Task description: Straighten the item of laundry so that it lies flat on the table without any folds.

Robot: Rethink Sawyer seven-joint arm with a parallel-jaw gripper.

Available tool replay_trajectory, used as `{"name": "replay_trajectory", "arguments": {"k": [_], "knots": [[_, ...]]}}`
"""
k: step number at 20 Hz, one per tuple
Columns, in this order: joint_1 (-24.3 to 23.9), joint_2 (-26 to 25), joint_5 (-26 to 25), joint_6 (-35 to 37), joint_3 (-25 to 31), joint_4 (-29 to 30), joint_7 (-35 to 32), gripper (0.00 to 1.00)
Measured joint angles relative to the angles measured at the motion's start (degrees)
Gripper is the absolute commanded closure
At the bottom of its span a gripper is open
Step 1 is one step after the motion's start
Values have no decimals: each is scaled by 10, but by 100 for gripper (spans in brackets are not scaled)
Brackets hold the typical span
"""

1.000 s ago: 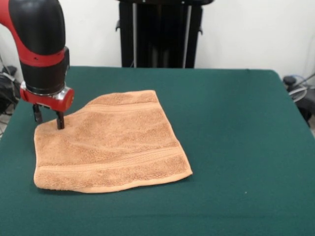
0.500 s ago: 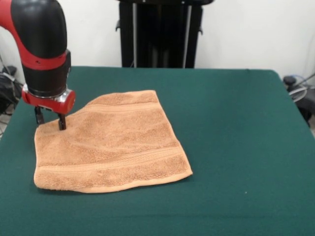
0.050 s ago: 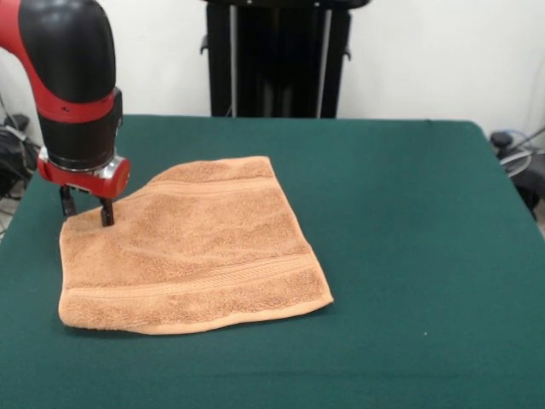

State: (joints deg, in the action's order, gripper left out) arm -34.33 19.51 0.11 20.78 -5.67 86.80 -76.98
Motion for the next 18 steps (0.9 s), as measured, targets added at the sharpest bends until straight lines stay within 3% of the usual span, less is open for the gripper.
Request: {"name": "replay_trajectory", "arguments": {"k": [9, 10, 18], "knots": [[0, -2, 0, 0, -1, -3, 0, 0], [5, -4, 0, 0, -3, -5, 0, 100], [20, -8, 0, 0, -11, -12, 0, 100]]}}
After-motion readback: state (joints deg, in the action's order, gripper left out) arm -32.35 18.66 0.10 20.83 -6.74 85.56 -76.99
